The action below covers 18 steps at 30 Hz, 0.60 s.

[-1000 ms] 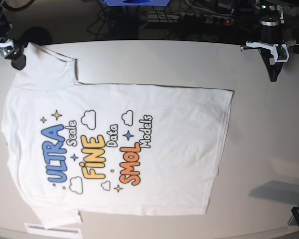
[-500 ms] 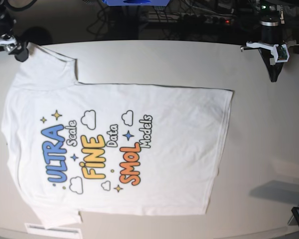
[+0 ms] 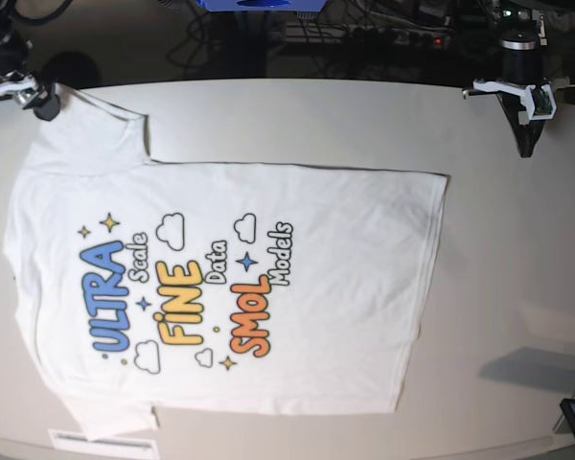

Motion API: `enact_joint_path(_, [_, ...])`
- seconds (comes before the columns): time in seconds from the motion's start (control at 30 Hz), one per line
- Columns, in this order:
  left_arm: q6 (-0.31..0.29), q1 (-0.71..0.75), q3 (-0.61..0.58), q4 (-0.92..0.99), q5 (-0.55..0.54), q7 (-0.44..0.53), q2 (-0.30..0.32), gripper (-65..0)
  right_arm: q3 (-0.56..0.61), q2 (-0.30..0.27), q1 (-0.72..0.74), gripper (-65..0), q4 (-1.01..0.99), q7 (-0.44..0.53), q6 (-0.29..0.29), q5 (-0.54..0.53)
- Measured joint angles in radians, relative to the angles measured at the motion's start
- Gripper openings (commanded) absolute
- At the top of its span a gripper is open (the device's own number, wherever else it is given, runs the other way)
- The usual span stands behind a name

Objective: Fold the T-shirt properly
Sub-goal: 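Lower both grippers toward the shirt's shoulder corners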

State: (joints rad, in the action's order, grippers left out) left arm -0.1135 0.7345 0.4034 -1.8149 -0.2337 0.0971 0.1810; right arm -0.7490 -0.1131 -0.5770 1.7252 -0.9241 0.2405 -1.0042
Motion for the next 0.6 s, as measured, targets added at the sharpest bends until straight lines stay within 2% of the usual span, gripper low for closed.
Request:
enact_joint_path(0.2, [0.000,0.004,0.000,0.000,0.000,0.000,0.002,-62.8,0.002,-0.013,0.000,-19.7,0.029,-0.031,-0.011,0.015])
enact_joint_path(0.27, [0.000,0.003,0.000,0.000,0.000,0.000,0.002,-62.8,-0.006,0.000,0.013,-19.7,0.053,-0.003,-0.025,-0.041])
enact_joint_path(0.4, [0.000,0.004,0.000,0.000,0.000,0.000,0.003,-62.8,-0.037,-0.005,0.023,-19.7,0.105,0.011,-0.026,-0.052])
enact_joint_path(0.47, [0.000,0.006,0.001,0.000,0.000,0.000,0.000,-62.8,-0.041,-0.010,0.009,-19.7,0.090,0.004,-0.049,-0.026])
enact_joint_path(0.6, [0.000,0.005,0.001,0.000,0.000,0.000,-0.003,-62.8,-0.029,-0.002,0.019,-19.7,0.085,-0.004,-0.042,-0.044])
